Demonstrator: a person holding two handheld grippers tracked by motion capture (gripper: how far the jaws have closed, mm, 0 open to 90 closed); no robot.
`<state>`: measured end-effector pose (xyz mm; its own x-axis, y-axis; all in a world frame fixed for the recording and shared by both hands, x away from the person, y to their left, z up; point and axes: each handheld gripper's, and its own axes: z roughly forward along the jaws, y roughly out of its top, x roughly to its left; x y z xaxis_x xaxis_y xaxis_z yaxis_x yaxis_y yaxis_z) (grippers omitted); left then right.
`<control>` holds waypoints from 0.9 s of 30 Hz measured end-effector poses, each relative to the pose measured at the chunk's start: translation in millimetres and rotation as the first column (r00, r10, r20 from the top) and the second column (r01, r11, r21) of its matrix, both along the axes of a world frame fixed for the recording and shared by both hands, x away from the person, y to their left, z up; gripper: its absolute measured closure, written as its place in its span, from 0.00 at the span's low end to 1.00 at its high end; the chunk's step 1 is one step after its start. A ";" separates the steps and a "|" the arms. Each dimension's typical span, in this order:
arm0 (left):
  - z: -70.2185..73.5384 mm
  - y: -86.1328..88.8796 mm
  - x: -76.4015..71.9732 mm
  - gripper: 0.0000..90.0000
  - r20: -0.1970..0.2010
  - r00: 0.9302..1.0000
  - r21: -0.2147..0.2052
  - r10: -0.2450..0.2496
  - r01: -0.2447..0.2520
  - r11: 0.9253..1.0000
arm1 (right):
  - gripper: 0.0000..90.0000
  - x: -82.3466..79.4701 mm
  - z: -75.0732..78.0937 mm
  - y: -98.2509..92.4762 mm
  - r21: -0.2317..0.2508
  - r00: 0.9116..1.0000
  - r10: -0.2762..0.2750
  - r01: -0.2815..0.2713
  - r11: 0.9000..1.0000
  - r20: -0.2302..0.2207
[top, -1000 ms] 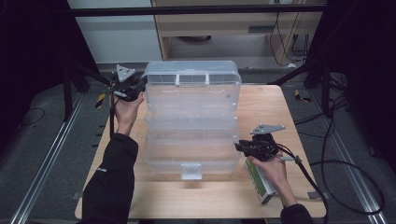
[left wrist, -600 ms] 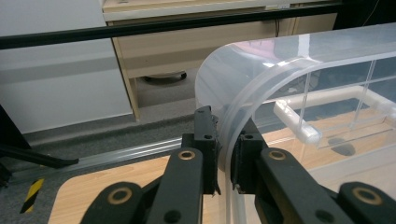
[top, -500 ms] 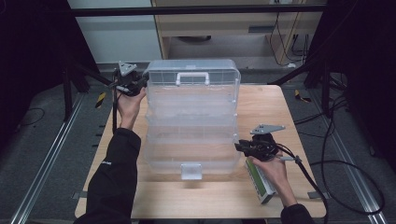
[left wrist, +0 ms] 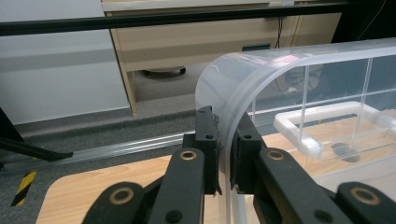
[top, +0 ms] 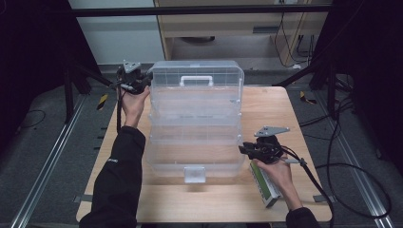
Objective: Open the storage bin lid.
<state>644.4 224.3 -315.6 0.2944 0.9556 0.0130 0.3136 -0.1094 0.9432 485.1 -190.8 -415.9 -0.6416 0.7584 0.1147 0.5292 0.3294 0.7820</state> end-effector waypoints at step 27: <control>3.2 31.4 -23.1 0.74 -0.001 1.000 0.000 -0.011 0.011 1.000 | 0.80 -0.3 0.4 -0.2 0.001 1.000 0.005 -0.005 1.000 -0.012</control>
